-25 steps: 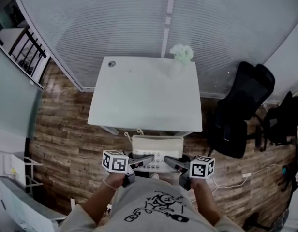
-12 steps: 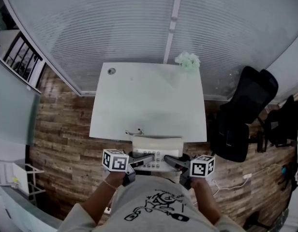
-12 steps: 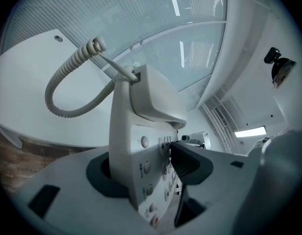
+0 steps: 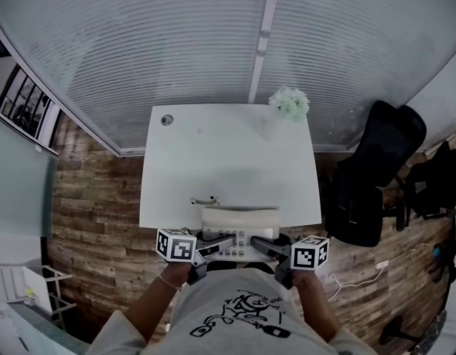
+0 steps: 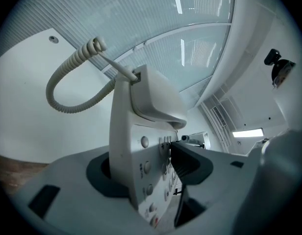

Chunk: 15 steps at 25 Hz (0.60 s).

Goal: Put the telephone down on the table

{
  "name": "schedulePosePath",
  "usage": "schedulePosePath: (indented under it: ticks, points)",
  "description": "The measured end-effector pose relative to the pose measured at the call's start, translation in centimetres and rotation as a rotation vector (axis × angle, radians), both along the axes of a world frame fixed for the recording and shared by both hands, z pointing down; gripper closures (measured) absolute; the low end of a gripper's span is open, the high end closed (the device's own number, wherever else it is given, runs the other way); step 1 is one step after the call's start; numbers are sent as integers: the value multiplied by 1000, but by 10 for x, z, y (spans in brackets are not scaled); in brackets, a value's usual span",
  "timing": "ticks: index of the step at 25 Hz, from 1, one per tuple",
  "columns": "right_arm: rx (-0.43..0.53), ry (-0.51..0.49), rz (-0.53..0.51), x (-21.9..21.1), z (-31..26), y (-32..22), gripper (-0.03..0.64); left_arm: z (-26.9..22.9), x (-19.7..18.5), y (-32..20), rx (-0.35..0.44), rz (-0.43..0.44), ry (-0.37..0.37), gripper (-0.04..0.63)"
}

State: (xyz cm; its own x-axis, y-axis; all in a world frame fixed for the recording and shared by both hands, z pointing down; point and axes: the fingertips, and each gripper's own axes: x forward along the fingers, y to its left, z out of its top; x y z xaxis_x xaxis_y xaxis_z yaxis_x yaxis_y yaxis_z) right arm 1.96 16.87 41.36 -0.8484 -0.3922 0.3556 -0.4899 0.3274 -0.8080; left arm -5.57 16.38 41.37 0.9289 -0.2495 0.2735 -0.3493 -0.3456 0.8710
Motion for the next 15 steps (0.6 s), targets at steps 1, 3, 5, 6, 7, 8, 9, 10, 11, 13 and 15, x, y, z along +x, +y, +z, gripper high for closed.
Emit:
schedulePosePath:
  ticks: [1, 3, 5, 6, 7, 8, 9, 10, 11, 13, 15]
  points:
    - [-1, -1, 1, -2, 0, -2, 322, 0, -1, -2, -2, 3, 2, 339]
    - [1, 2, 1, -4, 0, -6, 322, 0, -4, -6, -4, 4, 4, 339]
    - [2, 5, 3, -5, 0, -10, 322, 0, -6, -9, -6, 3, 3, 339]
    - [0, 4, 4, -5, 0, -11, 322, 0, -6, -10, -8, 3, 1, 339]
    - [-3, 2, 3, -5, -1, -11, 322, 0, -6, -11, -10, 1, -1, 339]
    - [-7, -1, 2, -6, -1, -12, 322, 0, -6, -11, -12, -1, -2, 339]
    - [-12, -5, 0, -7, -1, -12, 322, 0, -7, -11, -14, -3, -3, 339]
    - [-15, -8, -2, -8, -1, -11, 322, 0, -8, -10, -16, -6, -3, 339]
    - [-18, -9, -4, -9, -1, -11, 322, 0, -9, -10, -18, -9, -3, 339]
    - [-21, -6, -7, -11, 1, -12, 322, 0, -11, -11, -22, -14, -1, 339]
    - [-25, -8, -9, -12, 2, -15, 322, 3, -13, -14, -24, -21, -3, 341]
